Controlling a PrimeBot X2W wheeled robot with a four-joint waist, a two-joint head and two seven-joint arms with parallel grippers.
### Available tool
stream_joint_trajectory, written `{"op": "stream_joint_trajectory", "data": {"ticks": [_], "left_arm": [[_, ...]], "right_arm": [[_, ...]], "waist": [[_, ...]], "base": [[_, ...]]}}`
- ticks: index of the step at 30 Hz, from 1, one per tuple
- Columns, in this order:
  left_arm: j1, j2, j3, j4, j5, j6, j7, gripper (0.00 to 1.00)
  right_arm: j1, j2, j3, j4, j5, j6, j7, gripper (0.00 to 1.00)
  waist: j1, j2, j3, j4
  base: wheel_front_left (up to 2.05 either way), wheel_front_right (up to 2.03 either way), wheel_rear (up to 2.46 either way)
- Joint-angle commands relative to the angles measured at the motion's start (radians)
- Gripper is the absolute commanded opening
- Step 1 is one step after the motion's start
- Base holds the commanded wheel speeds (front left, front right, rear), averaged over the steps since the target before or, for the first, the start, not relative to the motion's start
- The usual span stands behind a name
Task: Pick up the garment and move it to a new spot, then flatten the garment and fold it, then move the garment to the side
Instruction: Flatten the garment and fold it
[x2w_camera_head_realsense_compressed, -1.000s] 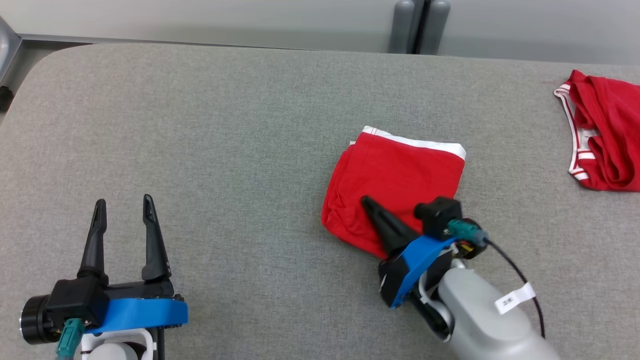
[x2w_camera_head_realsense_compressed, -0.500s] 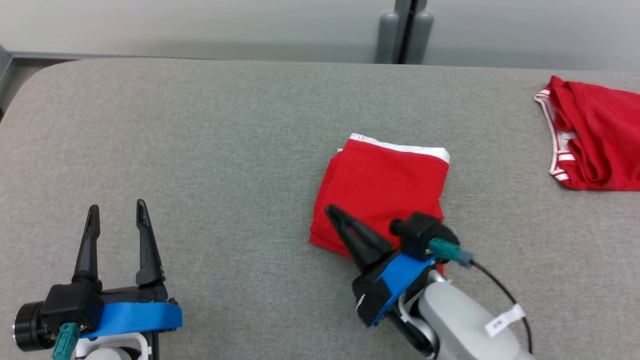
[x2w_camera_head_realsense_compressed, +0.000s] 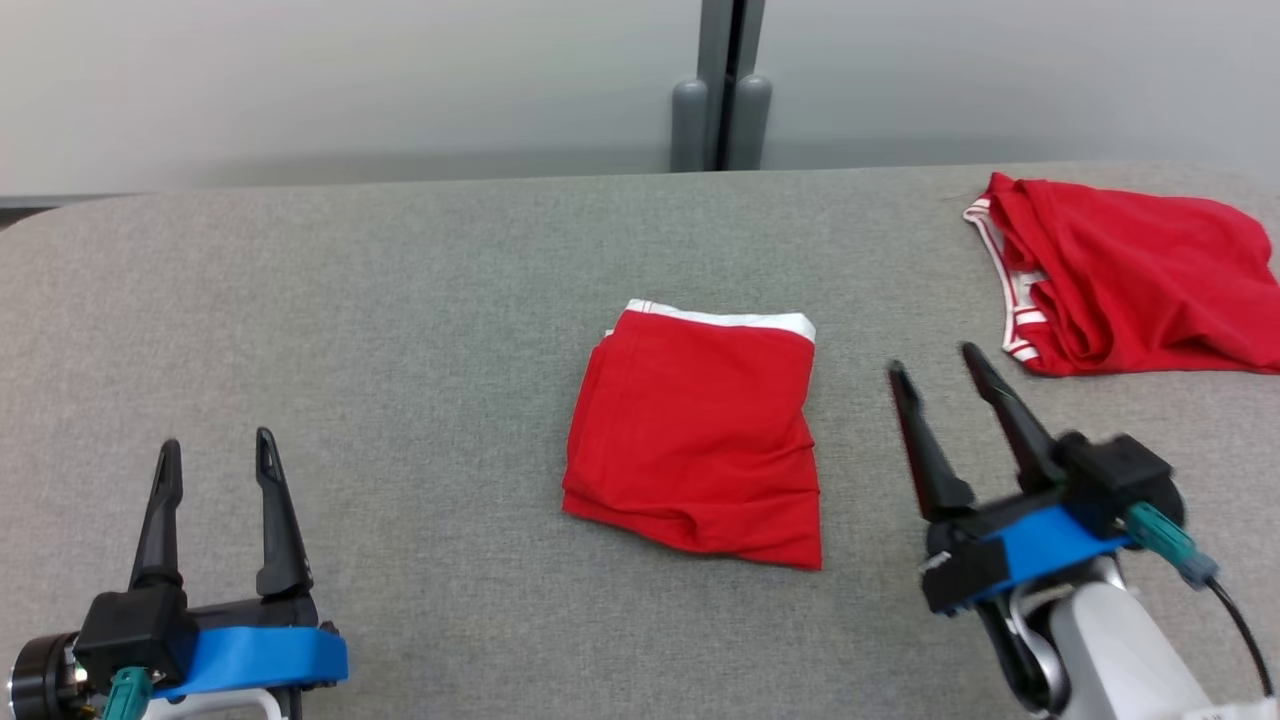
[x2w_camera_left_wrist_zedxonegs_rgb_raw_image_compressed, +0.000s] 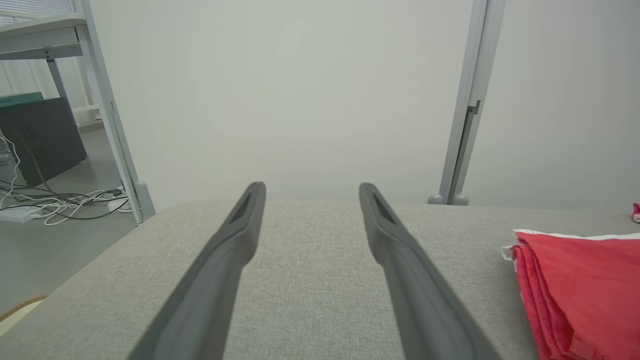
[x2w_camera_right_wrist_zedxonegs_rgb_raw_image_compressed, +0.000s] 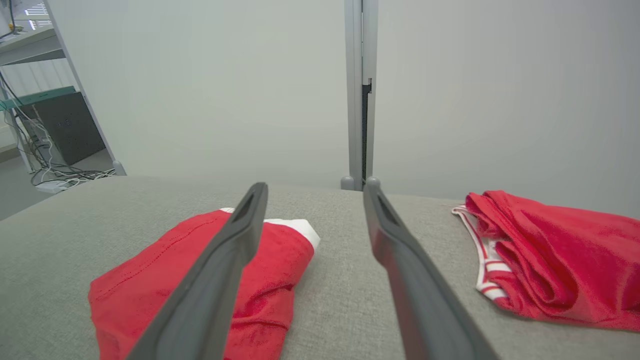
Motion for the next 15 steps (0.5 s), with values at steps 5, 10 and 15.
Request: {"op": "stream_joint_trajectory", "data": {"ticks": [5,10,15], "left_arm": [[0.034,-0.001,0.000,0.010,0.006,0.001,-0.002,1.00],[0.055,0.000,-0.005,0.038,0.006,0.004,-0.002,1.00],[0.072,0.005,-0.005,0.068,0.007,0.005,-0.002,1.00]], "right_arm": [[0.107,0.017,-0.099,-0.027,-0.043,0.000,-0.005,1.00],[0.173,0.037,-0.122,-0.037,-0.070,0.000,-0.004,1.00],[0.208,0.054,-0.132,-0.037,-0.097,0.000,-0.004,1.00]], "waist": [[0.0001,0.0000,-0.034,-0.026],[0.0001,0.0000,-0.060,-0.033],[0.0001,0.0000,-0.087,-0.029]], "base": [[0.00,0.00,0.00],[0.00,0.00,0.00],[0.00,0.00,0.00]]}}
